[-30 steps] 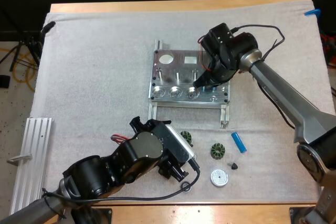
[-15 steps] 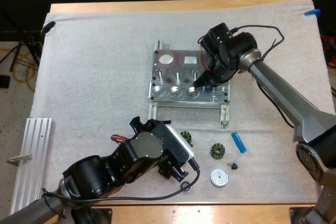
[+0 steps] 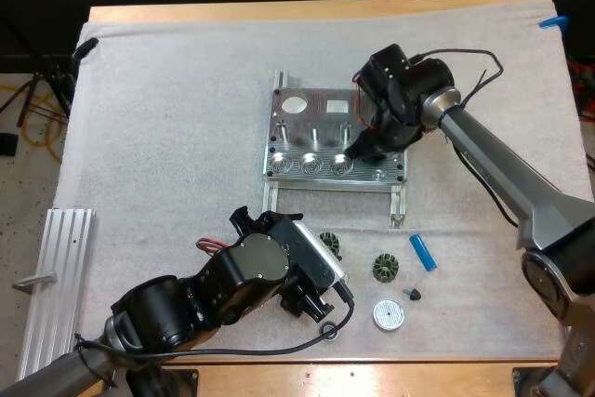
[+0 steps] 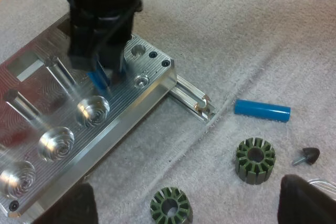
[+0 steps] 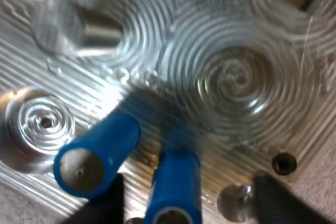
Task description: Load cells from left to right
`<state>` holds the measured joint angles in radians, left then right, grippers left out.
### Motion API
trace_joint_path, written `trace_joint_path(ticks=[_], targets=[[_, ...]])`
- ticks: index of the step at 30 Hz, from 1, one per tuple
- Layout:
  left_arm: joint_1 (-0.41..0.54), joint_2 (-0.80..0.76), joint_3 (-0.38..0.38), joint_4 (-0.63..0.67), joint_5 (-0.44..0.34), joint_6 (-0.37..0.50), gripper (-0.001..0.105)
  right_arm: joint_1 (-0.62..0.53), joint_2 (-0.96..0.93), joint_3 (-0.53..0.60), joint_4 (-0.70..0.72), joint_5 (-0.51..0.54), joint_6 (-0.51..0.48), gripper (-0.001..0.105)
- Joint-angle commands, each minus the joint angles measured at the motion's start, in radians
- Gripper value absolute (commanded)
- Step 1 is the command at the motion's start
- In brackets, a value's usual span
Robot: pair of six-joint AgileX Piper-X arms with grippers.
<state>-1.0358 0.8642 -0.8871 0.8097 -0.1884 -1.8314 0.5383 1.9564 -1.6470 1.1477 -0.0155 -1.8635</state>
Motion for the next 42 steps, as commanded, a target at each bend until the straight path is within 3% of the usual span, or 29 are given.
trace_joint_path(ticks=[1, 14, 28, 32, 42], targets=[[0.0, -0.007, -0.008, 0.002, -0.019, -0.005, 0.069, 0.002, -0.01, -0.006, -0.009, -0.011, -0.002, 0.07], [0.0, -0.007, -0.008, 0.002, -0.019, 0.011, 0.069, 0.002, -0.148, -0.006, -0.03, 0.015, -0.005, 0.07], [0.0, -0.007, -0.008, 0.002, -0.019, 0.03, 0.069, 0.002, -0.432, 0.006, 0.122, 0.015, 0.038, 0.07], [0.0, -0.007, -0.008, 0.002, -0.019, 0.042, 0.069, 0.002, -0.54, 0.071, 0.119, 0.015, 0.063, 0.07], [0.0, -0.007, -0.008, -0.001, -0.017, 0.086, 0.069, 0.002, -0.923, 0.356, 0.121, 0.015, 0.181, 0.07]])
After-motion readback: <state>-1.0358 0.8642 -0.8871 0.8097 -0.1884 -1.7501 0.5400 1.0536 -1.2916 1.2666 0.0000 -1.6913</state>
